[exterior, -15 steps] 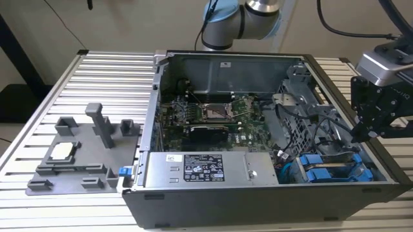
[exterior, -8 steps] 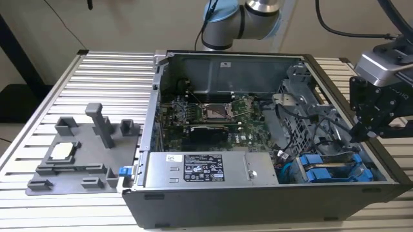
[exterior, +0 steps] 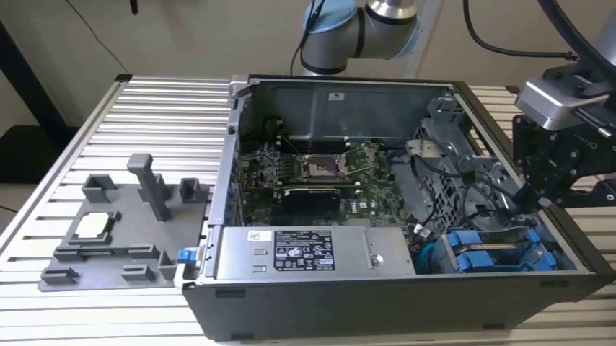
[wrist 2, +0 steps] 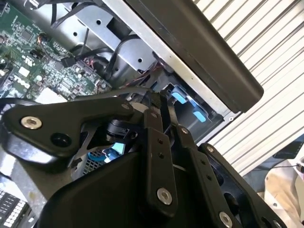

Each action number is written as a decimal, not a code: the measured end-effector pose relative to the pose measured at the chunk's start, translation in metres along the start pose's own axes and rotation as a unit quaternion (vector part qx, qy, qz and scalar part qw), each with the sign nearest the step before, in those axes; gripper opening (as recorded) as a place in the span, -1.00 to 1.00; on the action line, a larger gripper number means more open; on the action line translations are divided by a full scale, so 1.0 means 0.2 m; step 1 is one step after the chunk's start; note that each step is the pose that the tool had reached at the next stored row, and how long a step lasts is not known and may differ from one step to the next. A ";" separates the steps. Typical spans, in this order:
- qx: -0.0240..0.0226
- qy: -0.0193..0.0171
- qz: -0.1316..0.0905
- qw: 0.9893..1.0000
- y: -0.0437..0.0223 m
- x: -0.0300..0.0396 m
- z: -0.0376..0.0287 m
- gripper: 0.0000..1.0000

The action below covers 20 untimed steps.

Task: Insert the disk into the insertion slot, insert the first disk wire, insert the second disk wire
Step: 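Insert the first disk wire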

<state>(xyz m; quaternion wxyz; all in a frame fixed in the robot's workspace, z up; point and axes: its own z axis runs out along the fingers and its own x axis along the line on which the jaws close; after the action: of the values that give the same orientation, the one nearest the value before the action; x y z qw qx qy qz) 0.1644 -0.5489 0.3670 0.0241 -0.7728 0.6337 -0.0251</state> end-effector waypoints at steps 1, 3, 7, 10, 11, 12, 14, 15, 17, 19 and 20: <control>0.000 0.000 0.004 1.000 0.003 0.000 0.002 -0.62; 0.000 0.001 0.012 1.000 0.007 -0.001 0.005 -0.62; 0.000 0.002 0.026 1.000 0.017 -0.003 0.013 -0.62; 0.000 0.002 0.034 0.999 0.028 -0.005 0.019 -0.62; 0.000 0.002 0.036 0.999 0.032 -0.005 0.020 -0.62; 0.000 0.003 0.038 0.999 0.036 -0.005 0.021 -0.62; 0.000 0.003 0.040 0.999 0.044 -0.002 0.024 -0.62; 0.000 0.003 0.042 0.999 0.047 0.000 0.025 -0.62; 0.000 0.003 0.044 0.999 0.053 0.005 0.028 -0.62; 0.000 0.003 0.046 0.999 0.057 0.013 0.029 -0.62; 0.000 0.002 0.046 0.999 0.059 0.017 0.030 -0.62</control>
<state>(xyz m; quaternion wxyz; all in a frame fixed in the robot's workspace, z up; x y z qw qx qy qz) 0.1538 -0.5546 0.3601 0.0235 -0.7426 0.6689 -0.0257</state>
